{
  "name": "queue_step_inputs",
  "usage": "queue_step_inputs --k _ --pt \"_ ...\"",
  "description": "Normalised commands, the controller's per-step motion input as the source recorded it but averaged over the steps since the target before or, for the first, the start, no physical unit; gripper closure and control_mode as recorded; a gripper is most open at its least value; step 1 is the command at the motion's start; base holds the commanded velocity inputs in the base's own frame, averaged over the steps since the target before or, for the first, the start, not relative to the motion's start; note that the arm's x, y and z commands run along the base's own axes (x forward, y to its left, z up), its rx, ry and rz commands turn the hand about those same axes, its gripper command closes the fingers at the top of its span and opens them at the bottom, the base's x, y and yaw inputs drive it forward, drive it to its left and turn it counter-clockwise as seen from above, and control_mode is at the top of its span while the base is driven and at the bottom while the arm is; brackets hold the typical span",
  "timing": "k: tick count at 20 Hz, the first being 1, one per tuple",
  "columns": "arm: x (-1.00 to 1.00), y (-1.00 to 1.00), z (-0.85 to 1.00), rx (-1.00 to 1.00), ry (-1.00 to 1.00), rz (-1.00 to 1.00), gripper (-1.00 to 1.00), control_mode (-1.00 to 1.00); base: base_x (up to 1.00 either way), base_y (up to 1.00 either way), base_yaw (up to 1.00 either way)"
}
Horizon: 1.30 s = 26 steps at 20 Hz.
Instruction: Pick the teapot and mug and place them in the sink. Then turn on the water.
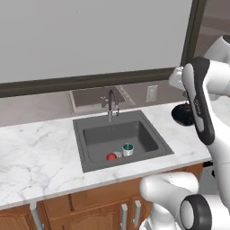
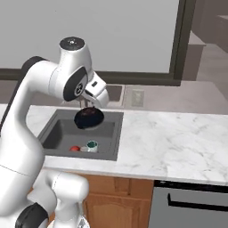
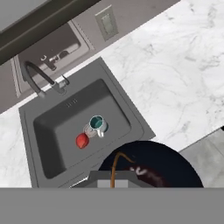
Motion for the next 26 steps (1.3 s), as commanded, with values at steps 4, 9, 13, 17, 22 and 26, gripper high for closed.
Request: queue_step_inputs --k 4,9,13,17,22,26 --pt "0.0 0.0 0.0 0.0 0.0 0.0 1.0 1.0 0.49 0.25 -0.02" --pt "0.0 0.0 0.0 0.0 0.0 0.0 1.0 1.0 0.56 0.02 0.0" --pt "0.0 0.0 0.0 0.0 0.0 0.0 1.0 1.0 0.37 0.0 0.0" --pt "0.0 0.0 0.0 0.0 0.0 0.0 1.0 1.0 0.01 0.0 0.0" --pt "0.0 0.0 0.0 0.0 0.0 0.0 1.0 1.0 0.0 0.0 0.0" --pt "0.0 0.0 0.0 0.0 0.0 0.0 1.0 1.0 0.0 0.0 0.0"
